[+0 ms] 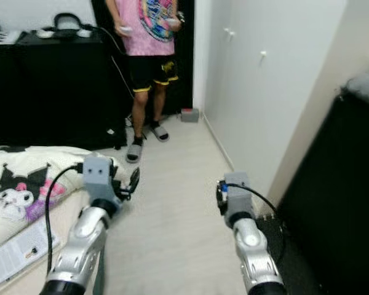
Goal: Clean up the room
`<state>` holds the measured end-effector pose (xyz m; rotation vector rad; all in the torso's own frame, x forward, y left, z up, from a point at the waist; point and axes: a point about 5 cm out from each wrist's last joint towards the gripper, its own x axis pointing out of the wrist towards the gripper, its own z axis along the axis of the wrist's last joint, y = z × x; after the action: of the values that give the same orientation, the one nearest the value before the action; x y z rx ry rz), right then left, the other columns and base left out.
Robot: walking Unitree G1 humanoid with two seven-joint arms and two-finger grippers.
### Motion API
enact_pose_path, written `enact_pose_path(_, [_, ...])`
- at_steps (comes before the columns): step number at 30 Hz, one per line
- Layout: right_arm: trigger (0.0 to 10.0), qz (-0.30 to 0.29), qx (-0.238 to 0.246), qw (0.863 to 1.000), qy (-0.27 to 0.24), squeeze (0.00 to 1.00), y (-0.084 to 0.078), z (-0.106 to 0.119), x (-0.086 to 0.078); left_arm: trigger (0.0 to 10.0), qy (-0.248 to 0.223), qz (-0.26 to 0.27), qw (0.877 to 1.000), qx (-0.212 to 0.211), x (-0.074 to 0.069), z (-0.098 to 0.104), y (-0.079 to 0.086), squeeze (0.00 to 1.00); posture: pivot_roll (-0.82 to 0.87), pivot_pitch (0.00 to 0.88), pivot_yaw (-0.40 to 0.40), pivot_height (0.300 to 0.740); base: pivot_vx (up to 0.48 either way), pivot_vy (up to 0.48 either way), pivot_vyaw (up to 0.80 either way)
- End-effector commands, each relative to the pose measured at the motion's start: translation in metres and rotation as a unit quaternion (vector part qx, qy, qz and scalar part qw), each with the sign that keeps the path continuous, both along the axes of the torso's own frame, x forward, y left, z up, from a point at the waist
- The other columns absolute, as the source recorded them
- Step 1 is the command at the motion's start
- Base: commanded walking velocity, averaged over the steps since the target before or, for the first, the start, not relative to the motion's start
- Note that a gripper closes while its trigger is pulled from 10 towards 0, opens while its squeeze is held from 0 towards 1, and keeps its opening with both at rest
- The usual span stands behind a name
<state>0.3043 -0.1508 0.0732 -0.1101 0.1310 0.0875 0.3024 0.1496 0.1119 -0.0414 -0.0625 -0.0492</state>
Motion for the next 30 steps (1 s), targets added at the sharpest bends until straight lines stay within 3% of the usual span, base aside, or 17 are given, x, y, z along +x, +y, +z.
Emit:
enact_pose_path(1, [10.0, 0.003, 0.009, 1.000, 0.008, 0.00, 0.0041, -0.0036, -0.0018, 10.0, 0.006, 0.005, 1.000, 0.001, -0.0007, -0.0025, 0.0030, 0.00, 0.03, 0.000, -0.046, 0.734, 0.364, 0.000, 0.00])
enact_pose_path(6, [10.0, 0.007, 0.009, 1.000, 0.008, 0.00, 0.0050, -0.0037, -0.0019, 10.0, 0.006, 0.005, 1.000, 0.001, -0.0007, -0.0027, 0.0028, 0.00, 0.03, 0.000, -0.049, 0.734, 0.354, 0.000, 0.00])
enact_pose_path(26, [10.0, 0.020, 0.003, 1.000, 0.006, 0.00, 0.0070, -0.0014, 0.0001, 10.0, 0.014, 0.012, 1.000, 0.003, -0.0007, -0.0062, 0.0038, 0.00, 0.03, 0.000, -0.056, 0.734, 0.000, 0.000, 0.00])
enact_pose_path(30, [10.0, 0.030, -0.010, 0.999, 0.006, 0.00, 0.0084, -0.0011, 0.0005, 10.0, 0.014, 0.012, 1.000, 0.003, -0.0018, -0.0063, 0.0023, 0.00, 0.03, 0.000, -0.058, 0.734, 0.000, 0.000, 0.80])
